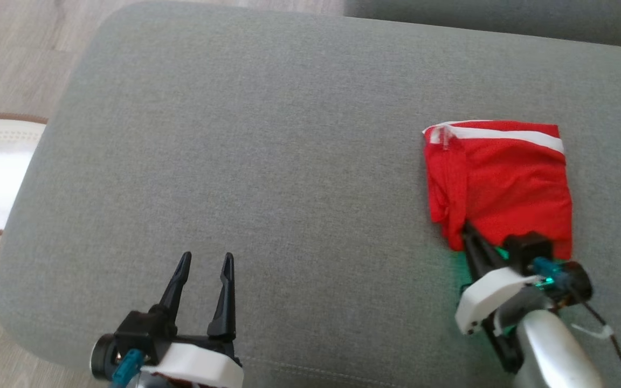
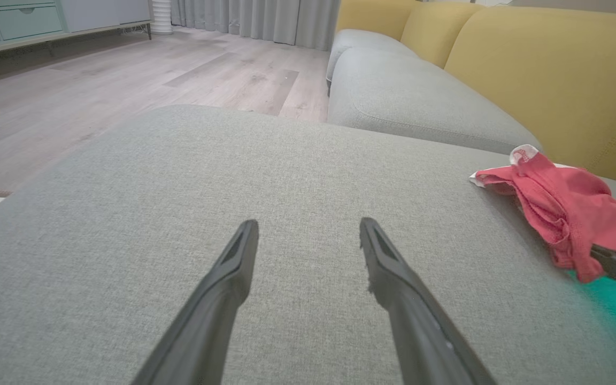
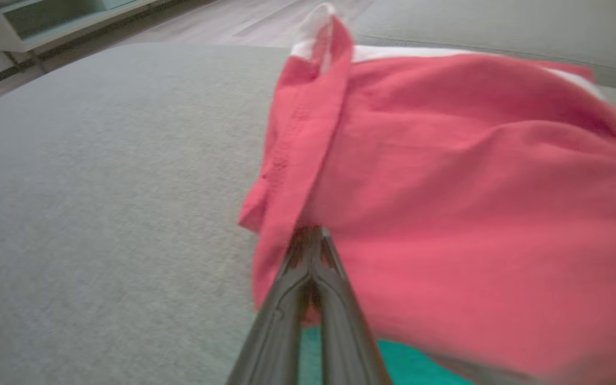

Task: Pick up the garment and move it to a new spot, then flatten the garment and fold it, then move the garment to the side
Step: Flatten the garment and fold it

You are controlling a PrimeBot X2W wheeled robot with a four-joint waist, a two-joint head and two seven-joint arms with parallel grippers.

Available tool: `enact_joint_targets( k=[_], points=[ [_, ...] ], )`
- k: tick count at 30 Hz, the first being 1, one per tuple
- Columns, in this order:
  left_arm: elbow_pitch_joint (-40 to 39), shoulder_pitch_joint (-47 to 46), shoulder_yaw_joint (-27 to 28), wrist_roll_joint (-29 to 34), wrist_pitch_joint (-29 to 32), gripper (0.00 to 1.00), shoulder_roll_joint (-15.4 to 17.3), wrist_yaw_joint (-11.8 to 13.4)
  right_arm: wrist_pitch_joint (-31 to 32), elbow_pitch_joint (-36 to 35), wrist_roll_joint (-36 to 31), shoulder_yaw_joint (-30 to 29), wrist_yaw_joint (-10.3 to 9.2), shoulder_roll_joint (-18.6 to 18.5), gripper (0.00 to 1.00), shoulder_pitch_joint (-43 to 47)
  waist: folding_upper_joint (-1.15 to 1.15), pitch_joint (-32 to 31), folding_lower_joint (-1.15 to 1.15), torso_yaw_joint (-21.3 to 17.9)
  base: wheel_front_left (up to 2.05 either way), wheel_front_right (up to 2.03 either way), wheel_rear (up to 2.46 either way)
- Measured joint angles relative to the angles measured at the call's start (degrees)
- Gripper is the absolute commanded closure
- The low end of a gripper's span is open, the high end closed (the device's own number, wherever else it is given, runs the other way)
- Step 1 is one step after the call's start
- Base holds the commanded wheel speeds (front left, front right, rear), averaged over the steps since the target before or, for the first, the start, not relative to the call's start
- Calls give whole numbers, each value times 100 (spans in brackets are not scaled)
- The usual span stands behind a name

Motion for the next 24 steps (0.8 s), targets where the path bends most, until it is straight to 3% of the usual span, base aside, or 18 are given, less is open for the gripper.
enact_joint_targets(
  k=[15,20,24],
  points=[
    [1,-30,-101,-105,0,0,0,108,33,566,336,982,0,31,100,-269,0,-54,0,217,0,0,0],
    [7,-40,-63,-121,0,0,1,133,-151,565,481,1310,0,34,100,-367,0,-185,0,83,0,0,0],
    [5,-26,-7,-109,0,0,1,125,-387,202,520,1247,0,34,100,-285,0,-346,0,-90,0,0,0]
  ],
)
